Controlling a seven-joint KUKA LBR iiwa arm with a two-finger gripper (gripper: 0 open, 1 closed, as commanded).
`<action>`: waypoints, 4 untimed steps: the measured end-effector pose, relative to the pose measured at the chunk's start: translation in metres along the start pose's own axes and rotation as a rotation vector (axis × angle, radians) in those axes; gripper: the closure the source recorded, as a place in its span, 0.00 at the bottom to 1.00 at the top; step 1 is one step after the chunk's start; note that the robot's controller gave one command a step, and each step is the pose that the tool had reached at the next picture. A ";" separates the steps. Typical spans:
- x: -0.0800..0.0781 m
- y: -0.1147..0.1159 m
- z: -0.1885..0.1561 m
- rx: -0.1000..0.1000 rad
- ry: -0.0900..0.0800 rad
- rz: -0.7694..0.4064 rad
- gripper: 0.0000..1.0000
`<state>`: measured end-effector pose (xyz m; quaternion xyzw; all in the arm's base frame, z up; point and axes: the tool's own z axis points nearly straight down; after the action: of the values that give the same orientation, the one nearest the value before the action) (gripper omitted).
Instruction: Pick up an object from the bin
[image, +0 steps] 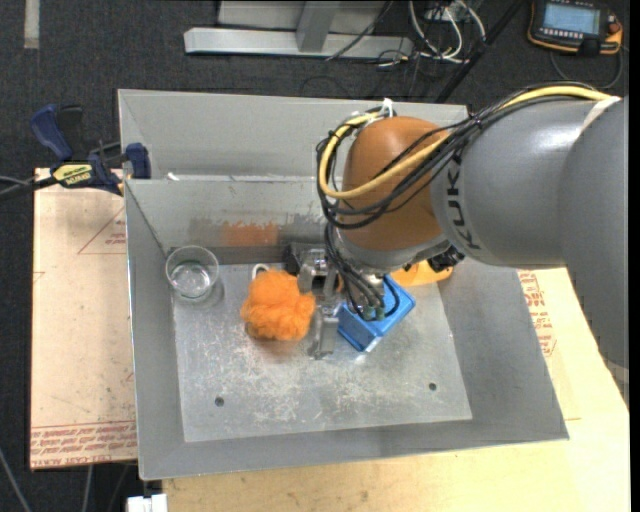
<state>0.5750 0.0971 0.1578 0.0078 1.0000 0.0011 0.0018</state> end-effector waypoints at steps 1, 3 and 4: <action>0.010 0.023 0.049 -0.001 -0.003 0.178 0.00; -0.004 0.039 0.061 -0.001 -0.009 0.101 0.00; -0.015 0.059 0.083 -0.005 -0.016 0.247 1.00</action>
Offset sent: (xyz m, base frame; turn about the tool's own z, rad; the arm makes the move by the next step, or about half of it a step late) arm 0.0119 0.0361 -0.0878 0.0954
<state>0.5912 0.1565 0.0750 0.1311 0.9913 0.0039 0.0096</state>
